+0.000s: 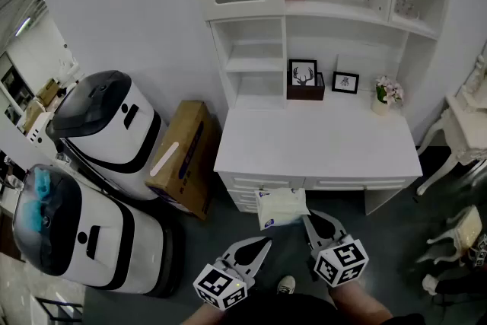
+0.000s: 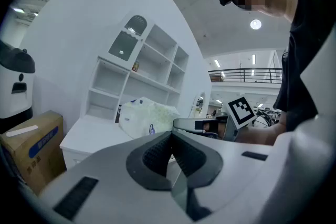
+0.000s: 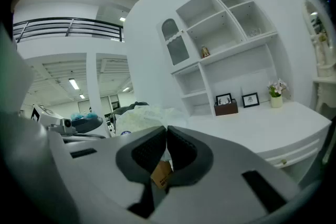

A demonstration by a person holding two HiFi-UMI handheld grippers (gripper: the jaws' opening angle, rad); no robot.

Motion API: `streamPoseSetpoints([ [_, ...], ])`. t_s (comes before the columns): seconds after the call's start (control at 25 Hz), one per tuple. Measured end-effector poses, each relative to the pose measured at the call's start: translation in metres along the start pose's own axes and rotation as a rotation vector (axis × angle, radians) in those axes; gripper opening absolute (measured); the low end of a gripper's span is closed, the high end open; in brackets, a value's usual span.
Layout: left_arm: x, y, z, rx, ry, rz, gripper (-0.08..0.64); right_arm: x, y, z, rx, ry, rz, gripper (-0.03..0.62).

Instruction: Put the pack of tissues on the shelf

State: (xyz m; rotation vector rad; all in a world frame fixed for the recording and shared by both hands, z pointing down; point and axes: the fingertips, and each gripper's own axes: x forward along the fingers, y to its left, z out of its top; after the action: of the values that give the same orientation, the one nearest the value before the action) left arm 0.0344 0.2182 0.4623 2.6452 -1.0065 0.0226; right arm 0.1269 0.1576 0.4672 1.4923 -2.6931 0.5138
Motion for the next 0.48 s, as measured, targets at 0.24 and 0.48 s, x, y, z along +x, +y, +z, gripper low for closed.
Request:
streamPoseSetpoints([
  [0.24, -0.0006, -0.0038, -0.0027, 0.002, 0.002, 0.000, 0.003, -0.0035, -0.0026, -0.0010, 0.005, -0.001, -0.003, 0.008],
  [0.48, -0.0023, -0.0058, -0.0047, -0.007, 0.000, -0.008, 0.003, -0.0046, -0.0015, -0.0006, 0.021, -0.013, 0.000, 0.008],
])
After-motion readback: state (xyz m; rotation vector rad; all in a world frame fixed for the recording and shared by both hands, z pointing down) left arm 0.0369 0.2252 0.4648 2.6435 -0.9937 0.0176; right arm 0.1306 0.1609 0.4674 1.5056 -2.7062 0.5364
